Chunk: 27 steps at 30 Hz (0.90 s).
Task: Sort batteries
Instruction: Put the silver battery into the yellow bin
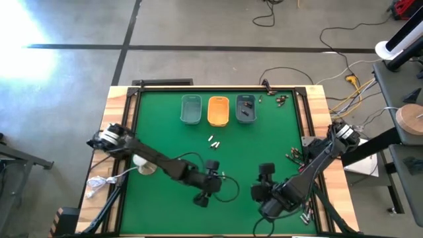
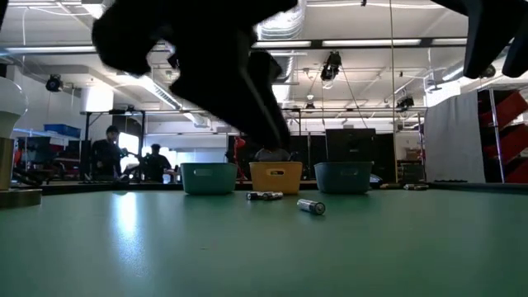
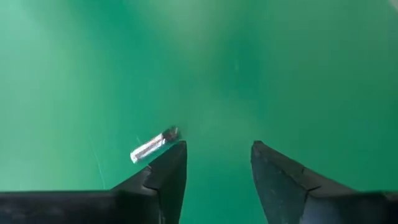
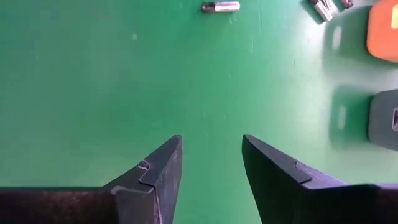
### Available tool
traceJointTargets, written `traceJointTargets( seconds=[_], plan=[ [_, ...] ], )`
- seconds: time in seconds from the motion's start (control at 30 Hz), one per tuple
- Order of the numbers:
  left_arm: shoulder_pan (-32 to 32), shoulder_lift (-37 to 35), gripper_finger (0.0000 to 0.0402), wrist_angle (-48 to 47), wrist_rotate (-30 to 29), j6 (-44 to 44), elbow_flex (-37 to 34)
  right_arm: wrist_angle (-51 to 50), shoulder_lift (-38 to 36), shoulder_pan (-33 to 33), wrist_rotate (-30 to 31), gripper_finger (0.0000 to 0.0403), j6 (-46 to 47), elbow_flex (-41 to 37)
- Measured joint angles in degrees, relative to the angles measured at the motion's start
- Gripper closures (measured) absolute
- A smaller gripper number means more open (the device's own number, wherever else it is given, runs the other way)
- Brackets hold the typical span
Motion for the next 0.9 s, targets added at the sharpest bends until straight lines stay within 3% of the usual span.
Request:
traceJointTargets(
  seconds=[0.2,0.33,0.57,0.73,0.9],
  plan=[
    [5.02,5.68,0.0234,-9.73,8.62,9.63,8.14,0.0,0.01,0.85,-0.21,0.024,4.58,-0.02],
    [7.37,7.44,0.0239,-11.37,9.78,16.01,10.26,0.02,0.0,0.74,-0.7,0.0245,7.01,-0.02],
    [10.65,7.64,0.0245,-8.27,10.42,23.43,10.11,0.0,0.01,0.76,-1.11,0.0254,7.71,-0.02],
    [13.65,7.64,0.0245,-4.36,16.35,26.05,9.37,0.0,0.02,0.74,-1.11,0.0259,9.15,-0.05],
    [15.1,7.65,0.0246,-1.09,17.69,28.26,8.33,-0.02,-0.03,0.74,-1.16,0.0254,10.63,-0.05]
  ],
)
